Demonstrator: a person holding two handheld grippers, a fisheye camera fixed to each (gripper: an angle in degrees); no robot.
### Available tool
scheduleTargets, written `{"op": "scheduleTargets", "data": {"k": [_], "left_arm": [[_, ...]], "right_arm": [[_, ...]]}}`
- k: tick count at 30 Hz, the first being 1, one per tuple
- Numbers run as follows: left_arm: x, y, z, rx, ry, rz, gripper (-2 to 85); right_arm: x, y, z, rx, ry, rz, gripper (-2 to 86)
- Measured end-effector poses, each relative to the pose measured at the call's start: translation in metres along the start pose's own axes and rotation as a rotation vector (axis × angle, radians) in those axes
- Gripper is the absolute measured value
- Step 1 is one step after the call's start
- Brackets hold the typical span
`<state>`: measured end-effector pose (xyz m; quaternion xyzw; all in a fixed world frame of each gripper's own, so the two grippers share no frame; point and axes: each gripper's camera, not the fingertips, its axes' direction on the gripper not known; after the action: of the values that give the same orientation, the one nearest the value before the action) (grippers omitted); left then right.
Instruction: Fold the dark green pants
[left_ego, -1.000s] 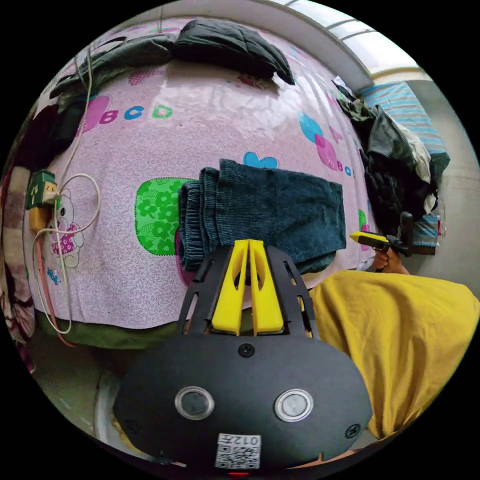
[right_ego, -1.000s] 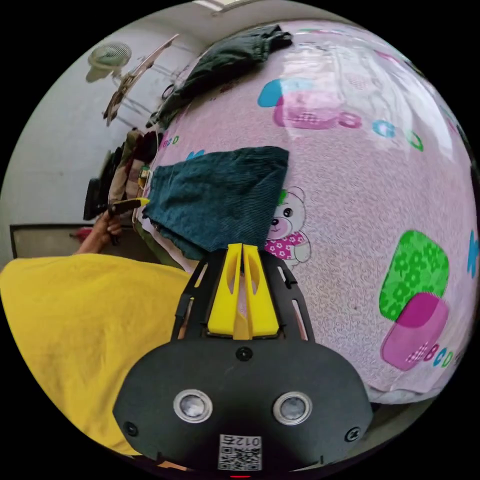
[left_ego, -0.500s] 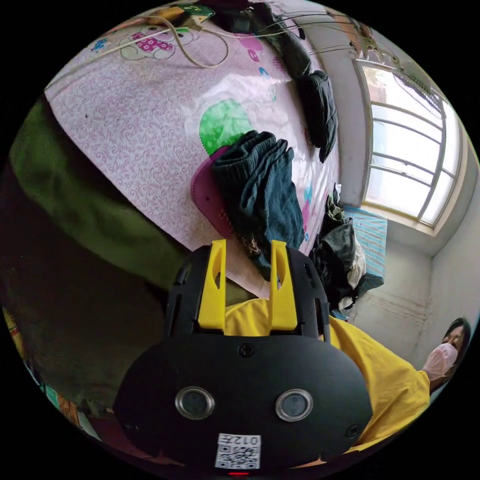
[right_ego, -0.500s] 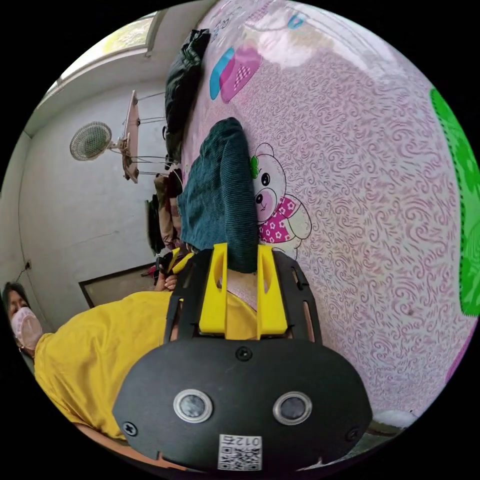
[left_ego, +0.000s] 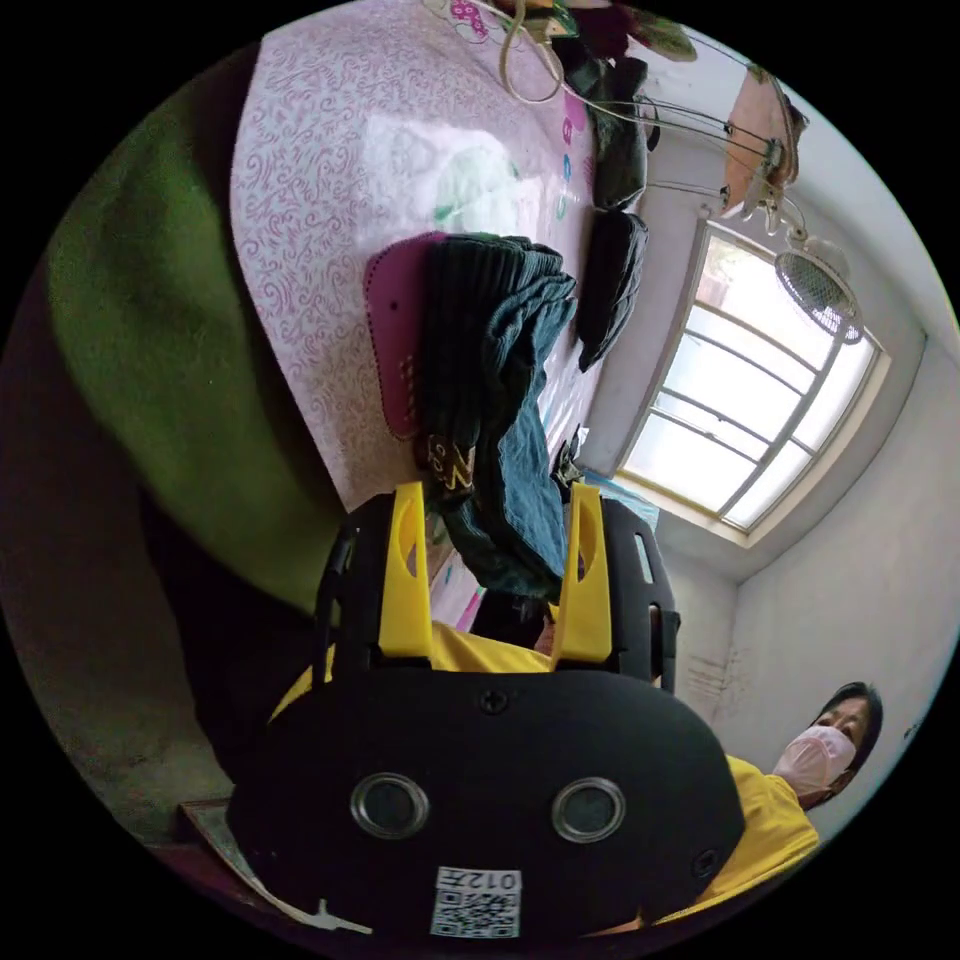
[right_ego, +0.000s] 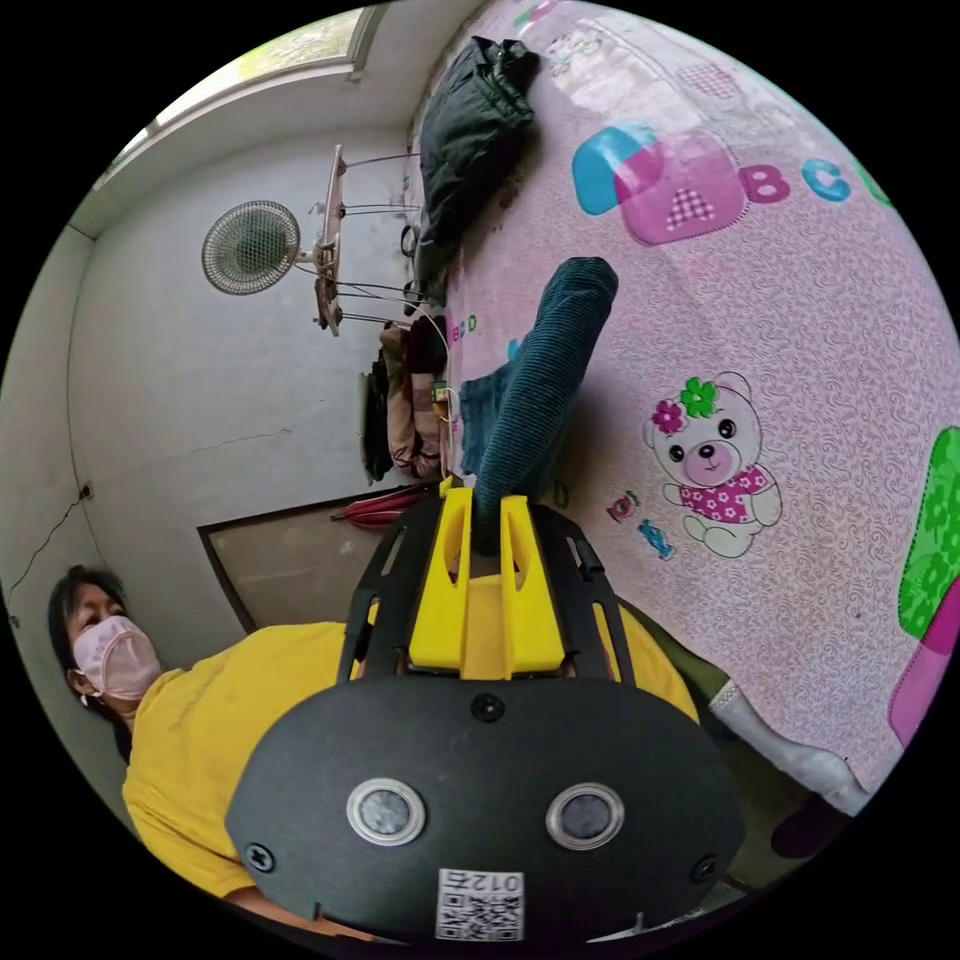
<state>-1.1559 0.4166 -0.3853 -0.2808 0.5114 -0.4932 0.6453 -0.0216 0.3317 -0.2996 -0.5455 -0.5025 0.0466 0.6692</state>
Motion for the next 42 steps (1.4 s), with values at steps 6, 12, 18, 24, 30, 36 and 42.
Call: {"op": "scheduleTargets", "data": {"k": [6, 12, 18, 24, 30, 36, 42], "left_arm": [[-0.007, 0.014, 0.003, 0.012, 0.019, -0.056, 18.4], [-0.017, 0.022, -0.004, 0.05, 0.058, -0.076, 14.1], [-0.018, 0.038, -0.017, -0.014, -0.005, -0.018, 9.7], [0.026, 0.066, -0.047, -0.035, -0.141, 0.193, 9.2], [0.072, 0.119, -0.088, 0.042, -0.197, 0.359, 9.1], [0.09, 0.21, -0.155, 0.263, -0.175, 0.387, 9.3], [0.089, 0.295, -0.24, 0.482, -0.125, 0.362, 9.3]], "right_arm": [[-0.038, -0.007, 0.024, -0.016, -0.022, -0.018, 0.7], [-0.055, -0.001, 0.051, -0.056, -0.007, -0.046, 0.6], [-0.045, 0.014, 0.076, -0.035, 0.019, -0.019, 0.5], [-0.038, 0.034, 0.105, -0.015, -0.038, -0.036, 0.4], [-0.031, 0.035, 0.14, -0.092, -0.119, -0.092, 0.3], [-0.023, 0.014, 0.19, -0.235, -0.262, -0.158, 0.3], [-0.074, -0.01, 0.28, -0.396, -0.278, -0.304, 0.3]]}}
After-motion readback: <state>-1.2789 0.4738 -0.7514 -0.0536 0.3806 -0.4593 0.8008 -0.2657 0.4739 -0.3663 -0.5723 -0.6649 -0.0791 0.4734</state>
